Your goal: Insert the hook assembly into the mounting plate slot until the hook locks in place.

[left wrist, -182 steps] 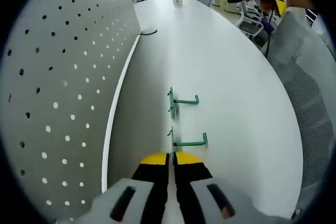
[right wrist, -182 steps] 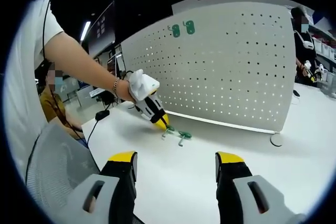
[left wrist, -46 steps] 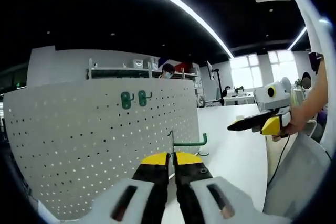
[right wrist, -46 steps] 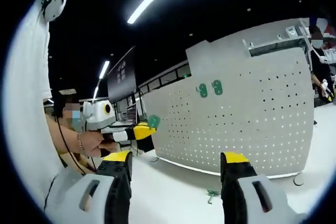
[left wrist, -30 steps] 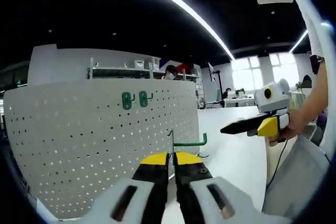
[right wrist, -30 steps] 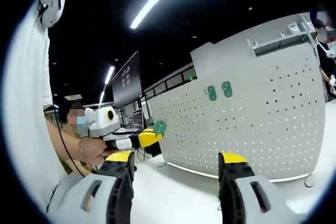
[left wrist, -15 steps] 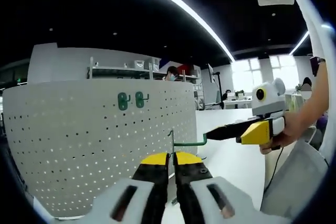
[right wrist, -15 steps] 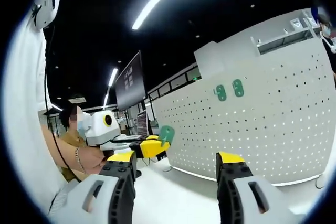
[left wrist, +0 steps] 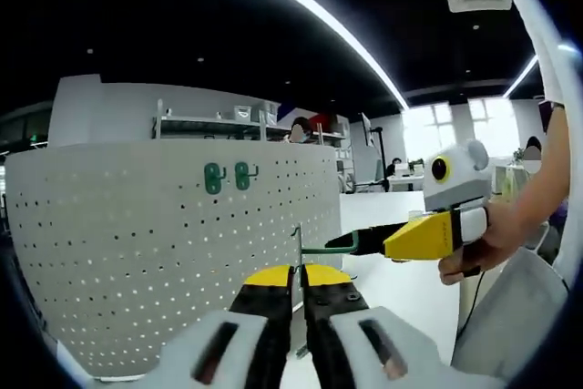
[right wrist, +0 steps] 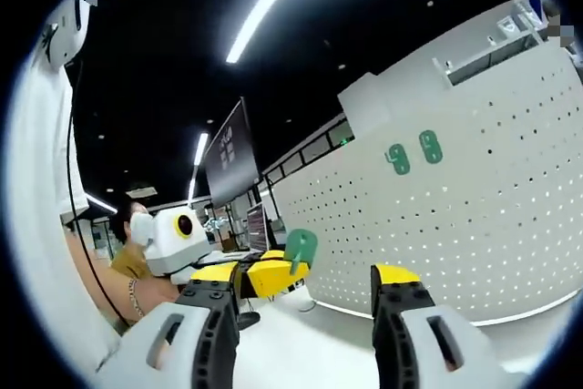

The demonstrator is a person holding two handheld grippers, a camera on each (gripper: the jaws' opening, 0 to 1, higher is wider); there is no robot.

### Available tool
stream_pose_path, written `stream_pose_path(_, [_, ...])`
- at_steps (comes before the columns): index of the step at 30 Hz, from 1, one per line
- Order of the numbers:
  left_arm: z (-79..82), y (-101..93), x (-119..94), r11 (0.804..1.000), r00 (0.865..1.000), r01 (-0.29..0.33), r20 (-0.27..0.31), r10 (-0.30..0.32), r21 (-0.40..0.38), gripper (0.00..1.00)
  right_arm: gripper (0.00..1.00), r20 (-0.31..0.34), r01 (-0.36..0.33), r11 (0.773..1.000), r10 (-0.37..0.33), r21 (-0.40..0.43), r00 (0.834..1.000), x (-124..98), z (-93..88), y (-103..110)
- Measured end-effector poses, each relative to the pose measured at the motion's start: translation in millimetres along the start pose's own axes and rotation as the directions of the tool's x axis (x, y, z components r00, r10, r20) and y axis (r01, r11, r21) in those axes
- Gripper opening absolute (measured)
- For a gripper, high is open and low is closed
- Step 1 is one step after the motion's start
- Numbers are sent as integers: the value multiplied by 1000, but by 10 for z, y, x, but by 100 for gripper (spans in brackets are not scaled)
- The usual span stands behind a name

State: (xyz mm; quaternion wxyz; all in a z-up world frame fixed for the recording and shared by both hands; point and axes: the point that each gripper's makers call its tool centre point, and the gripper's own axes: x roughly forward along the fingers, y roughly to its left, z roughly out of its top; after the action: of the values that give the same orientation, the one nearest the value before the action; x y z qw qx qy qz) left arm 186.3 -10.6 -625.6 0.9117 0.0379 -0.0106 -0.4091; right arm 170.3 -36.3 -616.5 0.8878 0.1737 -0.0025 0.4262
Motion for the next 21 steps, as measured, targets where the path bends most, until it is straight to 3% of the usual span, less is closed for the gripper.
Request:
stream_pose_path(6, [17,6,-14,1000,1000,-7,4,8,-6,3,41,15,12,1000,-13,16,1000,64,30,-2])
stream_pose_path(14, [38,-9,-3,1000,1000,-13,17,14,-23,3,33,22,20,999,-21,42,1000,127,28,11])
stream_pose_path(21, [45,-50,19,999,1000,-8,23,9,-44,3,15,16,52,999,-52,8,999,138,27,-23])
